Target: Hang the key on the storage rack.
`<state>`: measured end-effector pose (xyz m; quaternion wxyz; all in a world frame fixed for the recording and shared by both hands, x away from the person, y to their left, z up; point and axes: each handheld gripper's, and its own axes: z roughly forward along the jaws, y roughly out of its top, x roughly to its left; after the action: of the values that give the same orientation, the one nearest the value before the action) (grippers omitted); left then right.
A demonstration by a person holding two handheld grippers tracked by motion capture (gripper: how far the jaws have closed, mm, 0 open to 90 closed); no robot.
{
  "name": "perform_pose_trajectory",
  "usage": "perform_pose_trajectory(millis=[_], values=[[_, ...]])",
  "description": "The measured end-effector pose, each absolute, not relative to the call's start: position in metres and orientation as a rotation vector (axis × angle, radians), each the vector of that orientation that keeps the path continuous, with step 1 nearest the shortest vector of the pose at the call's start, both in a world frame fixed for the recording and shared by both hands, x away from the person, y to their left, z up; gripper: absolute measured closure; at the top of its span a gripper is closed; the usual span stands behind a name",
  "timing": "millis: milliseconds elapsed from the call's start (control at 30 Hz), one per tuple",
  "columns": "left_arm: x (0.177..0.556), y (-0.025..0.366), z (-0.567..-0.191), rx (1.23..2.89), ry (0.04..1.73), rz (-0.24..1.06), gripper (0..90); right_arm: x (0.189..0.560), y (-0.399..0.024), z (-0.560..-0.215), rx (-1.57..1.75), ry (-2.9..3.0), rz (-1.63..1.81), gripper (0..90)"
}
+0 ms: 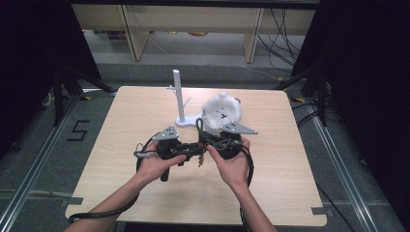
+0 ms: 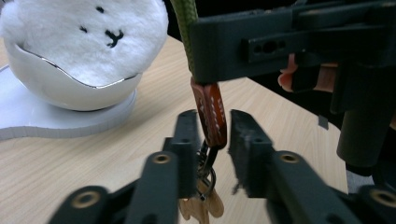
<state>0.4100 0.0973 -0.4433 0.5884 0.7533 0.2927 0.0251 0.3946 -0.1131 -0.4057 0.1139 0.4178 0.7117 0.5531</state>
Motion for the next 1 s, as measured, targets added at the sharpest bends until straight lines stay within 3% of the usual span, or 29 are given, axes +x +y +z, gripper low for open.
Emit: perform_pose_trajectory(millis=[233, 533, 1000], values=[[0.409, 0.102, -0.442, 1.761, 0.698, 0.074, 79.8, 0.396, -0.113, -0.405, 1.205, 2.099, 1.651, 78.9], [0.415, 0.118, -0.443, 1.775, 0.756, 0.132, 80.0, 0.392, -0.121, -0.401, 1.219, 2.044, 1.693, 61.9], [0.417, 0.145, -0.446, 1.768, 0.875, 0.243, 79.9, 0.386, -0.147, -0.404, 1.25, 1.996, 1.635, 58.1]])
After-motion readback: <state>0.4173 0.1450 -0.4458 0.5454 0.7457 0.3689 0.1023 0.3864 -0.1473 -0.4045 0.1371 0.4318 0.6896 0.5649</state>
